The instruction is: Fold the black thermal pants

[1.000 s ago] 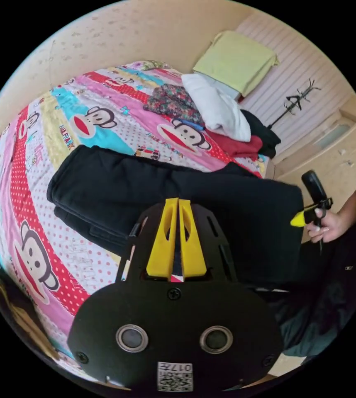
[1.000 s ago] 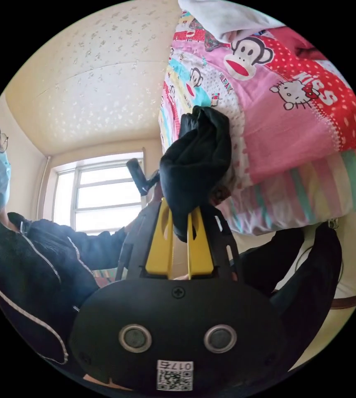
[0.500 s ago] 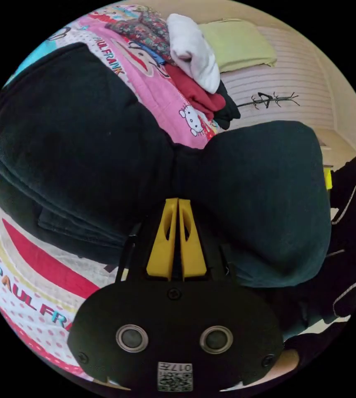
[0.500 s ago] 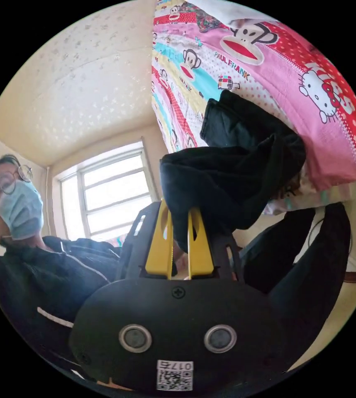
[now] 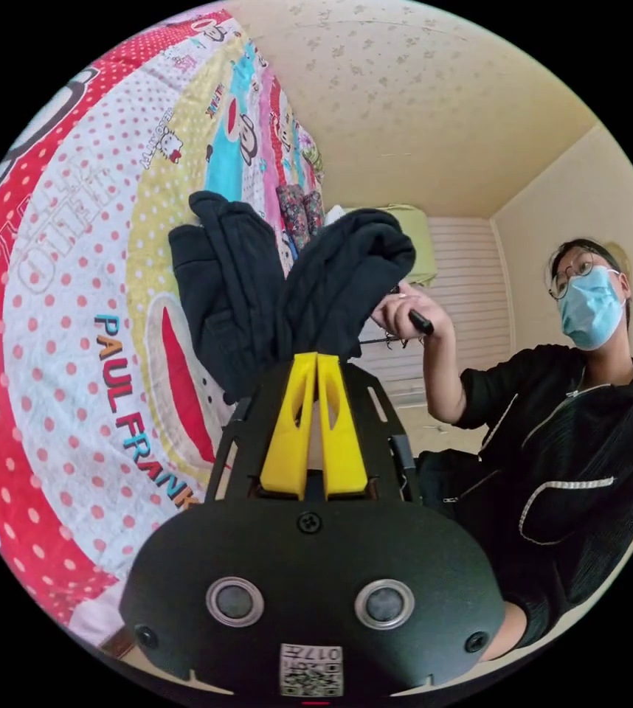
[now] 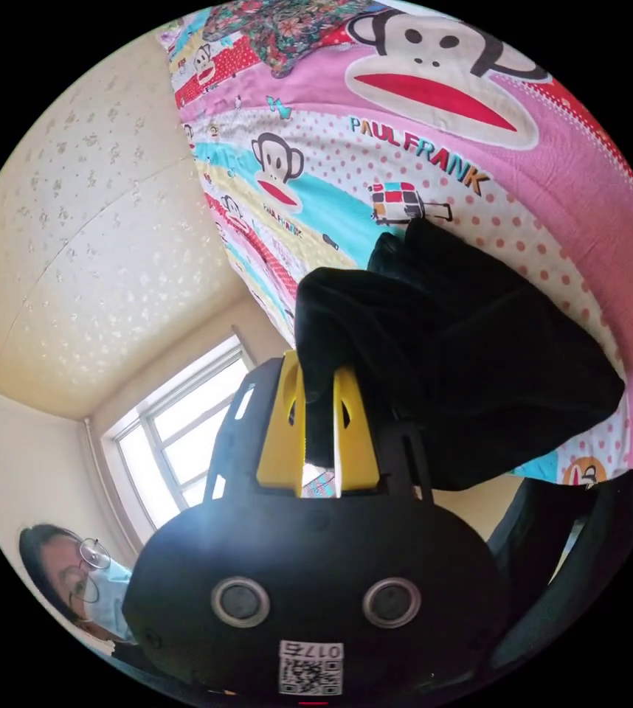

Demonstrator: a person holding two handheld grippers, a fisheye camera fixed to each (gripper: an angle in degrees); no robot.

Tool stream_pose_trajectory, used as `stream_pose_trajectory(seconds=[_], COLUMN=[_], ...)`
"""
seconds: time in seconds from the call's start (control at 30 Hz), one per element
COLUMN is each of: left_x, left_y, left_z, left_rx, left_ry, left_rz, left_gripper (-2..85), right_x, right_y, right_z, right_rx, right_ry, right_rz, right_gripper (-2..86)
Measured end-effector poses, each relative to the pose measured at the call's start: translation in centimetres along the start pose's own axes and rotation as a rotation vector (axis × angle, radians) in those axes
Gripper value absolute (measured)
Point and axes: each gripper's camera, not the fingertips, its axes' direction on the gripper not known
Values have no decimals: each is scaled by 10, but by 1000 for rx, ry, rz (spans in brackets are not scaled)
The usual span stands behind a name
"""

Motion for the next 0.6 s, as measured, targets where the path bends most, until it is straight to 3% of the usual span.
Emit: stream_pose_trajectory(seconds=[0.13,0.27,0.33,0.43,0.6], left_x=[41,66,68,62,87], left_y=[-18,-53,-79,-97,-96], left_z=[16,56,95,121,135], left_rx=[84,58,-28,-8,36], left_ry=[42,-20,-190,-463,-631], left_rz=[168,277,282,221,305], left_gripper=[-10,-10,-10,-10,-10], right_x=[19,17,7,-2,-32], right_y=[-23,-38,-36,-21,39], right_z=[27,51,57,48,14], right_rx=[81,-54,-122,-193,-197], right_ry=[61,69,121,93,-18], right_rz=[-11,-37,-92,-165,-535], right_gripper=[78,100,111,118,123])
